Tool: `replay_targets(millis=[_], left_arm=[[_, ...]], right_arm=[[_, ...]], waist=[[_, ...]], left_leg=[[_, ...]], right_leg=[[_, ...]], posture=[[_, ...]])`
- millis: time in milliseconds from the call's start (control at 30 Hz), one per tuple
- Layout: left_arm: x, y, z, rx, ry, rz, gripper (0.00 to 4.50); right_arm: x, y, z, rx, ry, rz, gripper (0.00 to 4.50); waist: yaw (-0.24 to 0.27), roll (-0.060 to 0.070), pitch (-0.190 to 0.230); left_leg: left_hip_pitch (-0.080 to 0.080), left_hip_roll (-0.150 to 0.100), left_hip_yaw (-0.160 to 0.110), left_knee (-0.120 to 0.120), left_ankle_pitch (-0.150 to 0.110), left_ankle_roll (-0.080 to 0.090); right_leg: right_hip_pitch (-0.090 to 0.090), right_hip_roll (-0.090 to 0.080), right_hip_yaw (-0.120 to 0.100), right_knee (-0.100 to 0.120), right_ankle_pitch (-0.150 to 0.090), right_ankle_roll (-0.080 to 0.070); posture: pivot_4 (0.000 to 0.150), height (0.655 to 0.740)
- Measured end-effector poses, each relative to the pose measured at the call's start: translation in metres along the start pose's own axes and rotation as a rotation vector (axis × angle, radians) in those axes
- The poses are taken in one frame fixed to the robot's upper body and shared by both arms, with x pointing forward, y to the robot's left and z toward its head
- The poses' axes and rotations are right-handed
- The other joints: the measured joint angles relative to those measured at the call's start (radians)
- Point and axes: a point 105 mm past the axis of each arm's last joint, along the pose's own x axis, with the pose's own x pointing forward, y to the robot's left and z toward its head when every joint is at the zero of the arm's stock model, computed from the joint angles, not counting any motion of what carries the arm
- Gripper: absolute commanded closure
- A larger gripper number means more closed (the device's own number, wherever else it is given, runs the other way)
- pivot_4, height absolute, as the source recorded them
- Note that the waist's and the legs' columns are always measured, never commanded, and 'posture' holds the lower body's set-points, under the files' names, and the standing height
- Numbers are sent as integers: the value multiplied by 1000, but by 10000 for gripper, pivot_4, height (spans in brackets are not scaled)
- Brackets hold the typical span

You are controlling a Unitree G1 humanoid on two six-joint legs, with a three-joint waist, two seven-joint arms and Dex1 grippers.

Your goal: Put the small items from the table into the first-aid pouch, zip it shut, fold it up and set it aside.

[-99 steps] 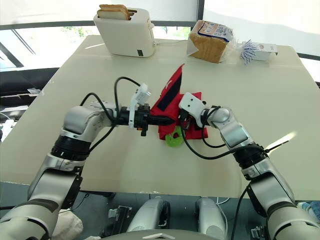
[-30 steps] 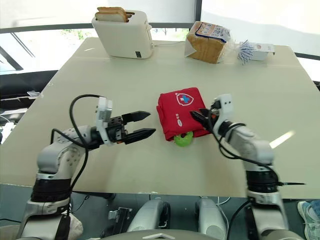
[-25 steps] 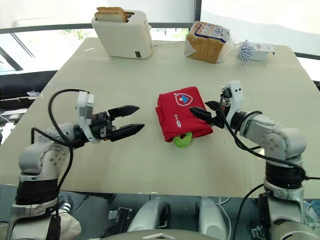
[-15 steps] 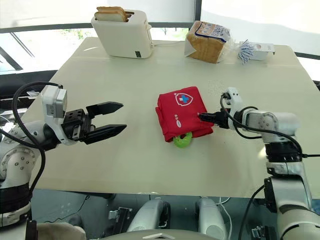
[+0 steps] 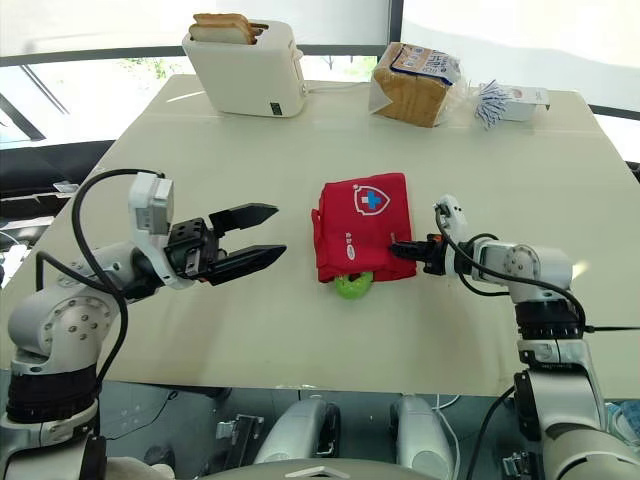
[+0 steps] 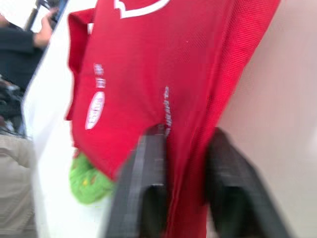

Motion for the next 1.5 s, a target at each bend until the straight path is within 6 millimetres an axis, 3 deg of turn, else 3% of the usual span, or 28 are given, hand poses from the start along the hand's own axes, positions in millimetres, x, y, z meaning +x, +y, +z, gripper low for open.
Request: replay_targets(millis=[100,167,267,433,600,667,767,1000,1033,1100,1167,1200,1267,1300,1367,1433,1500], left_arm=[[9,-2,0,-5,-7,-37,0],[19,-2,4,-8,-34,-67,0],[37,0,3,-33,-63,-92,0],[66,7,2,-47,-58,-94,0],[97,18,22,-14,-113,-64,0],[102,18,22,-12,-119,-60,0],[103,20,19,-28,-114,-58,0],[98,20,20,15,-67,-93,0],[98,19,22,26,-62,-110,0],[97,18,22,39,-49,-121,0],[96,16,19,45,-31,-133,0],[94,17,18,46,-26,-126,0],[93,18,17,46,-22,-124,0],[91,18,15,46,-16,-121,0],[85,21,13,41,-11,-101,0],[75,26,11,32,-10,-67,0],[72,27,10,15,-16,-54,0]], right_arm=[[-10,3,-5,86,-76,-13,44802],[-28,2,-1,137,-199,-60,44807],[-73,-7,17,180,-505,-222,44826],[-130,-30,25,330,-888,-495,44828],[-130,-43,16,527,-1062,-610,44832],[-130,-42,25,523,-1125,-637,44833],[-131,-48,34,542,-1222,-667,44834],[-117,-86,19,626,-1272,-776,44835],[-115,-85,18,610,-1262,-779,36838],[-114,-86,13,596,-1231,-791,32150],[-121,-77,-12,529,-1113,-812,22183],[-123,-74,-15,516,-1102,-804,18875],[-128,-64,-22,437,-1027,-807,12329],[-137,-47,-36,340,-918,-791,7433],[-141,-29,-41,218,-819,-768,284],[-137,5,-39,-51,-634,-705,284],[-128,28,-30,-240,-555,-638,284]], waist=[[5,0,0],[12,1,1],[23,2,1],[18,2,1],[-7,6,3],[-13,11,4],[-23,11,3],[-27,11,4],[-28,11,3],[-29,11,3],[-19,11,3],[-19,11,3],[-17,11,3],[-13,11,3],[-12,11,3],[-21,11,4],[-27,8,3]], left_leg=[[-1,0,-1,0,0,0],[-1,-1,-1,0,0,0],[-2,-2,-1,1,0,0],[0,-1,1,0,0,0],[0,-1,2,-1,1,-1],[0,-1,5,-2,2,-2],[1,0,5,-4,3,-5],[2,0,7,-3,3,-5],[2,0,7,-3,3,-5],[2,0,7,-4,3,-5],[1,1,3,-5,3,-6],[1,1,3,-5,3,-6],[0,1,3,-5,4,-6],[0,0,4,-5,2,-4],[1,0,4,-4,1,-1],[2,1,6,-4,1,-1],[4,2,6,-4,1,-1]], right_leg=[[0,0,-1,0,0,0],[0,-1,-1,0,0,0],[0,2,-2,0,0,0],[0,6,-2,1,0,0],[-2,8,0,1,0,0],[-4,7,4,1,0,0],[-4,8,8,1,0,0],[-4,9,11,1,0,0],[-4,9,11,1,0,0],[-4,9,12,1,0,0],[-3,10,12,0,-1,1],[-3,10,12,0,-1,1],[-4,9,13,0,-1,1],[-3,9,14,0,-1,1],[-3,9,14,0,-1,1],[-3,11,16,0,-1,1],[-2,15,15,-1,-1,1]], posture=[[1500,7400],[1500,7400],[1500,7400],[1500,7400],[1500,7400],[1500,7400],[1500,7400],[1500,7400],[1500,7400],[1500,7400],[1500,7400],[1500,7400],[1500,7400],[1500,7400],[1500,7400],[1500,7400],[1500,7400]])
